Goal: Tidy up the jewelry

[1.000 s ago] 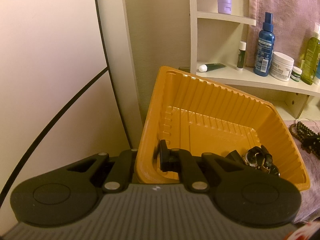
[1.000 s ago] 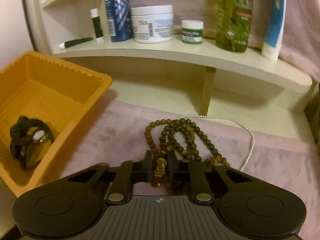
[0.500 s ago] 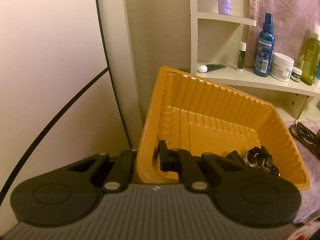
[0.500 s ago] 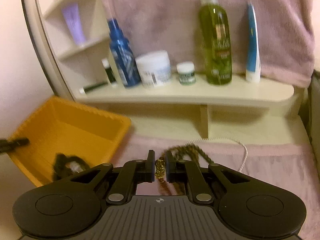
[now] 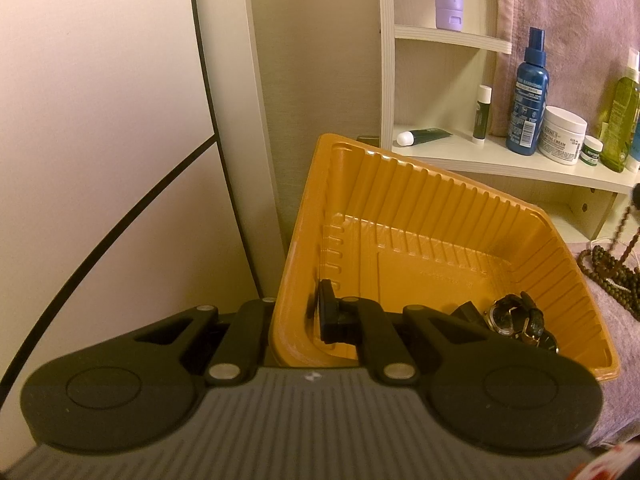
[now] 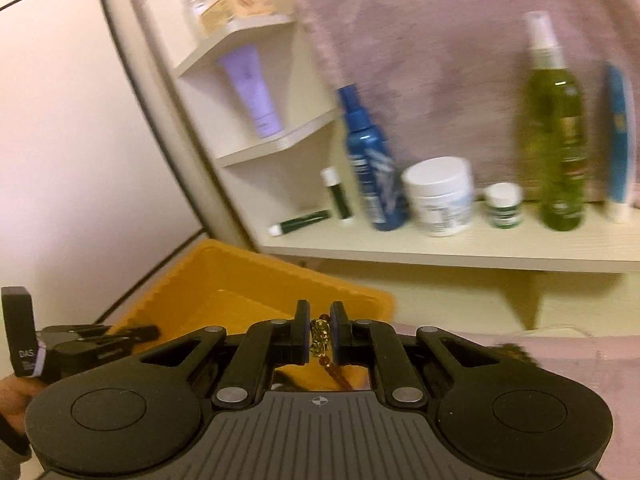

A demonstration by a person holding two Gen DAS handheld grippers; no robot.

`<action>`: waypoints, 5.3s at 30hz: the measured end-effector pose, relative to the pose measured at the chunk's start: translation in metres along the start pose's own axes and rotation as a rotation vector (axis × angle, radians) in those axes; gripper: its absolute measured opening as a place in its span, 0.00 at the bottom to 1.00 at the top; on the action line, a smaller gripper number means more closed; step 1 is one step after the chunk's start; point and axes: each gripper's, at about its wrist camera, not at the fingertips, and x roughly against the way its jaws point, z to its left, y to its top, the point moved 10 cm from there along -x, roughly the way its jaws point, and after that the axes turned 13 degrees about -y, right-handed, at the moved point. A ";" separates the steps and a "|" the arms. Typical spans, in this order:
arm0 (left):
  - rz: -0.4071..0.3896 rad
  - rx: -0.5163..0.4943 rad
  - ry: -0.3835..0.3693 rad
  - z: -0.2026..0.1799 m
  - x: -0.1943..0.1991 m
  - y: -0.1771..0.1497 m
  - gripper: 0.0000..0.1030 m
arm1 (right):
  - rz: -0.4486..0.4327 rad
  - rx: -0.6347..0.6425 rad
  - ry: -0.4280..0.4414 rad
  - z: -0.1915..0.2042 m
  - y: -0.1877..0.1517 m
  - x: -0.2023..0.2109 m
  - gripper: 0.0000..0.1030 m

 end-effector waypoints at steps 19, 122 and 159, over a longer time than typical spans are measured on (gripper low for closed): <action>0.002 0.005 0.001 0.000 0.000 0.000 0.07 | 0.123 0.009 -0.025 0.004 -0.036 -0.040 0.30; -0.018 0.011 -0.021 0.000 0.003 -0.002 0.07 | 0.093 -0.090 0.115 0.072 -0.012 -0.014 0.06; -0.005 0.024 -0.005 0.001 -0.004 -0.004 0.07 | 0.150 -0.143 -0.276 -0.078 -0.094 0.044 0.52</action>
